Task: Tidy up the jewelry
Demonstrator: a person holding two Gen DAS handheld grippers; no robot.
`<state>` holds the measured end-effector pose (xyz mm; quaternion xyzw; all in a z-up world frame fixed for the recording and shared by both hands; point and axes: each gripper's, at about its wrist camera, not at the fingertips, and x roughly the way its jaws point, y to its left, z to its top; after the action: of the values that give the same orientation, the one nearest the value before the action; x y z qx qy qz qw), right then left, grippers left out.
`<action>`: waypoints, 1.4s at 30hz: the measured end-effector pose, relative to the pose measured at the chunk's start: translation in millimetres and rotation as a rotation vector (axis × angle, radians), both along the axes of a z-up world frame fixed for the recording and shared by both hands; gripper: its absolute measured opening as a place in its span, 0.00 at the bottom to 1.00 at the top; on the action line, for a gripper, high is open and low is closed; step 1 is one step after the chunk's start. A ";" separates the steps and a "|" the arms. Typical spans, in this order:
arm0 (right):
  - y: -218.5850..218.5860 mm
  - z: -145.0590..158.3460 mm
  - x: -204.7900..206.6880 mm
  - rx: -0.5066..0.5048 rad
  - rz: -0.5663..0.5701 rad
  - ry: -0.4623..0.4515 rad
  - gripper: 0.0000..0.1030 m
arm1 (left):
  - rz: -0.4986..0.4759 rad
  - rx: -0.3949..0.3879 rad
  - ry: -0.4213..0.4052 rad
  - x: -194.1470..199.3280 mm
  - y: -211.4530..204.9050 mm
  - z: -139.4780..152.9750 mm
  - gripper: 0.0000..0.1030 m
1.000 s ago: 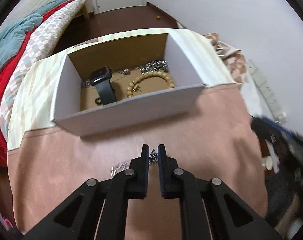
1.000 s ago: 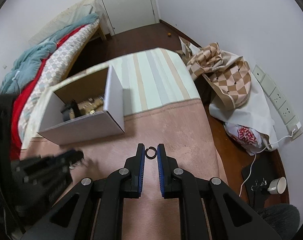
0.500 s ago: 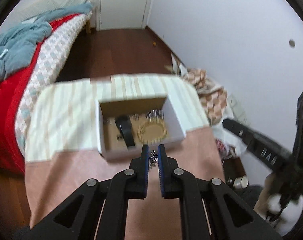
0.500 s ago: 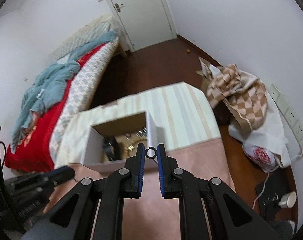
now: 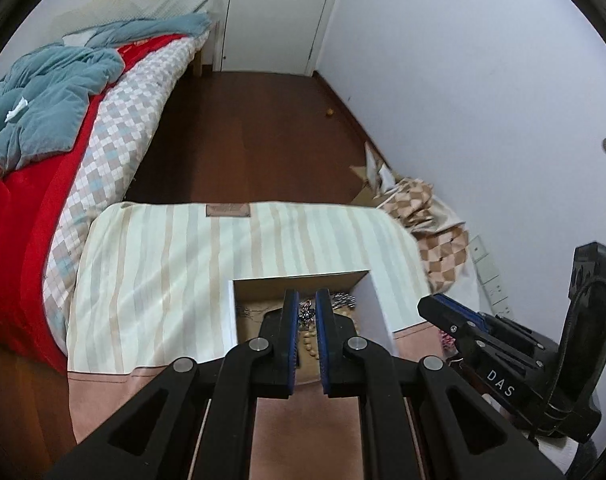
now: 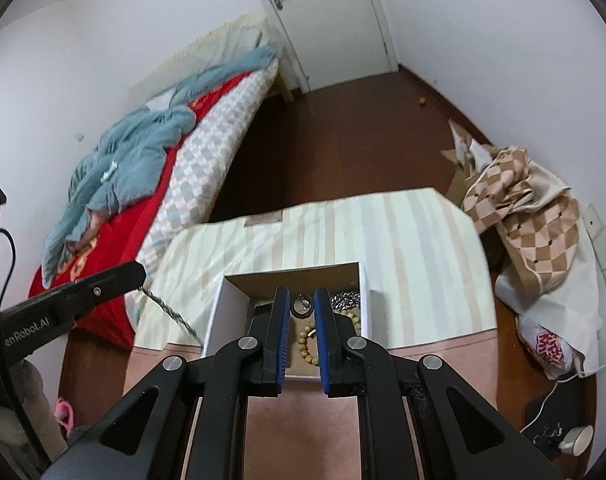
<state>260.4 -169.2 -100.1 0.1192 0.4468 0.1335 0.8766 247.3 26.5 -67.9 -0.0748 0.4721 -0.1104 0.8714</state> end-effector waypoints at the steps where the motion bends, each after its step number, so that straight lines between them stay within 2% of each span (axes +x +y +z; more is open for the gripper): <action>1: 2.9 -5.9 6.8 -0.006 0.006 0.015 0.13 | 0.002 0.009 0.012 4.5 0.3 -6.1 0.06; 7: 15.1 -45.5 41.2 -0.060 0.039 0.108 0.13 | 0.019 0.064 0.090 27.8 3.4 -47.8 0.06; 14: 19.3 -78.2 63.7 -0.085 0.081 0.198 0.13 | 0.032 0.101 0.155 41.0 12.0 -81.6 0.06; 19: 26.1 -93.9 71.7 -0.090 0.136 0.279 0.13 | 0.061 0.096 0.205 49.4 14.4 -89.7 0.10; 22: 27.8 -99.2 73.7 -0.100 0.138 0.320 0.13 | 0.083 0.112 0.199 51.2 14.9 -86.5 0.12; 23: 27.6 -99.8 74.4 -0.103 0.133 0.328 0.17 | 0.089 0.126 0.191 51.2 15.0 -84.3 0.19; 24: 26.4 -99.8 74.4 -0.101 0.129 0.333 0.24 | 0.096 0.138 0.180 50.5 15.2 -81.8 0.35; 25: 24.8 -99.1 74.2 -0.095 0.125 0.334 0.28 | 0.105 0.149 0.172 50.1 16.3 -80.0 0.45; 26: 22.2 -97.2 73.8 -0.089 0.117 0.331 0.35 | 0.119 0.163 0.160 48.5 17.4 -77.0 0.67; 27: 20.7 -95.6 73.5 -0.086 0.114 0.329 0.39 | 0.128 0.167 0.146 47.1 19.3 -74.3 0.72; 31: 14.3 -86.9 72.1 -0.088 0.096 0.317 0.39 | 0.146 0.195 0.116 40.2 24.3 -65.0 0.73; 34: 7.6 -78.6 67.3 -0.096 0.074 0.309 0.43 | 0.161 0.208 0.098 31.8 26.9 -61.1 0.86; 35: 6.3 -75.3 65.1 -0.108 0.068 0.299 0.51 | 0.166 0.221 0.092 27.9 26.9 -60.2 0.91; 36: 4.5 -70.4 61.0 -0.132 0.054 0.283 0.59 | 0.168 0.233 0.087 23.8 26.4 -59.5 0.92; 38: 2.2 -64.1 55.0 -0.167 0.039 0.263 0.66 | 0.170 0.246 0.083 16.6 24.8 -59.1 0.97; 39: 1.8 -60.5 50.0 -0.201 0.024 0.253 0.74 | 0.170 0.250 0.081 11.5 24.3 -59.0 1.00; 40: 1.7 -58.4 46.9 -0.227 0.017 0.247 0.80 | 0.173 0.252 0.078 7.4 23.4 -58.6 1.00; 41: 2.6 -55.8 42.5 -0.260 0.008 0.237 0.91 | 0.179 0.255 0.075 2.3 22.8 -58.2 1.00; 42: 3.5 -53.2 37.7 -0.284 0.001 0.229 0.98 | 0.183 0.258 0.073 -1.9 21.7 -58.0 1.00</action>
<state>298.0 -165.7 -153.3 0.0084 0.5580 0.0550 0.8280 245.4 48.2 -125.8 -0.0088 0.5050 0.0336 0.8624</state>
